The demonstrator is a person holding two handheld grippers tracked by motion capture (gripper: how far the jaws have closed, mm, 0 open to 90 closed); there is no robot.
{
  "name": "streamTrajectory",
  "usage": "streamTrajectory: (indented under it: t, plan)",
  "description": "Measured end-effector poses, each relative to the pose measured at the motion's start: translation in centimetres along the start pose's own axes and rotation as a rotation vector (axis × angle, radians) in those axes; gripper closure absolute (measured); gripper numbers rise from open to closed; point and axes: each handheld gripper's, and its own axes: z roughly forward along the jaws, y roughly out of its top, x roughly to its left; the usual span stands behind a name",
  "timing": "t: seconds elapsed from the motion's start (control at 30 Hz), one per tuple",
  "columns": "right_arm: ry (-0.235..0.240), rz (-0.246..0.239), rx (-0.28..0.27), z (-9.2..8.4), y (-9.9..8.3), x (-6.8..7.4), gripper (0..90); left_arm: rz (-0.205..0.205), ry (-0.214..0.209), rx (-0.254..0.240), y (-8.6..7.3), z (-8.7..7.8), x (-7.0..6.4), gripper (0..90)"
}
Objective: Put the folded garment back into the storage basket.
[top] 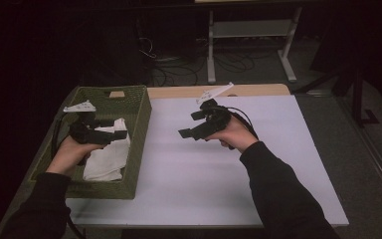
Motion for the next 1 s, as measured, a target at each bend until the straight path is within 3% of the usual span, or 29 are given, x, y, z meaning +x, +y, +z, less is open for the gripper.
streamTrajectory:
  t: [0.27,0.53,0.73,1.0]
  plan:
    - [-0.052,0.033,-0.030,-2.2,-2.4,-0.7,12.8,0.033,-0.028,0.010,0.1,1.6,-2.0,9.7]
    - [-0.117,0.050,-0.060,-4.7,-4.8,-0.9,9.7,0.051,-0.064,-0.001,0.1,1.9,-4.0,4.6]
    - [-0.147,0.057,-0.063,-6.5,-6.5,-0.7,6.0,0.041,-0.086,0.007,-0.2,2.3,-4.8,0.0]
    - [-0.174,0.081,-0.065,-8.6,-8.9,-0.5,3.7,0.065,-0.125,0.017,-0.3,2.7,-6.0,0.0]
